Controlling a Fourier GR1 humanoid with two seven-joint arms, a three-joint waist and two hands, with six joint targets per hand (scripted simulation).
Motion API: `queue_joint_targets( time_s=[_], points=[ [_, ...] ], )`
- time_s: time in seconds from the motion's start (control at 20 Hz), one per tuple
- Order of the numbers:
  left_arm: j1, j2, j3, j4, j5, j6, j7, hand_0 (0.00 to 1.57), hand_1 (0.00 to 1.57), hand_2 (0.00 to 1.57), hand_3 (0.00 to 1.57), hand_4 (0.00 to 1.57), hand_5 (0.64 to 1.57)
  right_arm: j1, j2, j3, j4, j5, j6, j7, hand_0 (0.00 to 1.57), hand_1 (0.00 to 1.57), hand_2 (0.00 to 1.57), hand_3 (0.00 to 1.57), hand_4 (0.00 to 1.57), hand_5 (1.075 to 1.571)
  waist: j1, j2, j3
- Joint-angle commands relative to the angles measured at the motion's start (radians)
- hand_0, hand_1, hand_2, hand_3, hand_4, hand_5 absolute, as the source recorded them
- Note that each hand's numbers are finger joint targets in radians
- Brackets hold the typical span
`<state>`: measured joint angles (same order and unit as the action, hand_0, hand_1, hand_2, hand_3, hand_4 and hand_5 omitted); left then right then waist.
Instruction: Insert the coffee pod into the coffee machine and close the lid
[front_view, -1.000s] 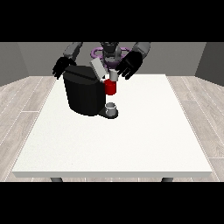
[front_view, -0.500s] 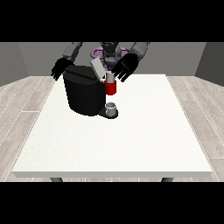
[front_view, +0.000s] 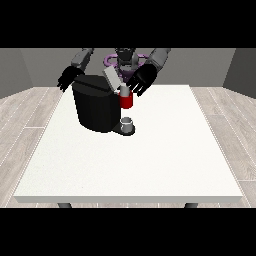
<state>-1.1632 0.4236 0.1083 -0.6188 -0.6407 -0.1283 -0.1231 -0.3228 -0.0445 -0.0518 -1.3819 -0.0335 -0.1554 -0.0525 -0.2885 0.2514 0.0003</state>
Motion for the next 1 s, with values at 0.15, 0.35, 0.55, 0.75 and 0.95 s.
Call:
queue_joint_targets(
  time_s=[0.15, 0.35, 0.55, 0.75, 0.95],
  points=[
    [-0.014, 0.025, 0.011, 0.016, -0.012, -0.001, 0.0, 1.21, 1.21, 1.26, 1.19, 0.49, 1.571, 0.026, 0.007, 0.003, -0.013, -0.015, 0.018, -0.025, 0.0, 0.0, 0.0, 0.0, 0.45, 1.571, -0.02, 0.015, -0.0001],
    [0.034, -0.001, 0.008, 0.03, -0.013, 0.007, -0.019, 1.23, 1.23, 1.27, 1.18, 0.48, 1.571, 0.021, -0.031, -0.019, -0.041, -0.033, 0.034, 0.032, 0.0, 0.0, 0.0, 0.0, 0.43, 1.571, -0.021, 0.0, -0.0003],
    [0.016, -0.014, 0.008, 0.034, -0.018, 0.013, 0.001, 1.2, 1.2, 1.24, 1.14, 0.47, 1.571, 0.024, 0.013, 0.001, -0.023, -0.018, 0.008, -0.015, 0.0, 0.0, 0.0, 0.0, 0.45, 1.571, -0.023, 0.034, -0.0001],
    [-0.006, 0.021, -0.002, 0.026, -0.036, -0.011, -0.022, 1.13, 1.13, 1.17, 1.03, 0.44, 1.571, -0.002, -0.004, -0.003, -0.031, -0.004, -0.009, 0.03, 0.0, 0.0, 0.0, 0.0, 0.42, 1.571, -0.013, 0.023, -0.0003],
    [-0.01, -0.054, -0.036, -0.007, -0.051, -0.027, 0.044, 1.11, 1.11, 1.15, 0.98, 0.41, 1.571, 0.035, 0.019, -0.024, 0.075, -0.003, -0.018, -0.08, 0.0, 0.0, 0.0, 0.0, 0.38, 1.571, 0.036, -0.011, 0.0003]
  ],
)
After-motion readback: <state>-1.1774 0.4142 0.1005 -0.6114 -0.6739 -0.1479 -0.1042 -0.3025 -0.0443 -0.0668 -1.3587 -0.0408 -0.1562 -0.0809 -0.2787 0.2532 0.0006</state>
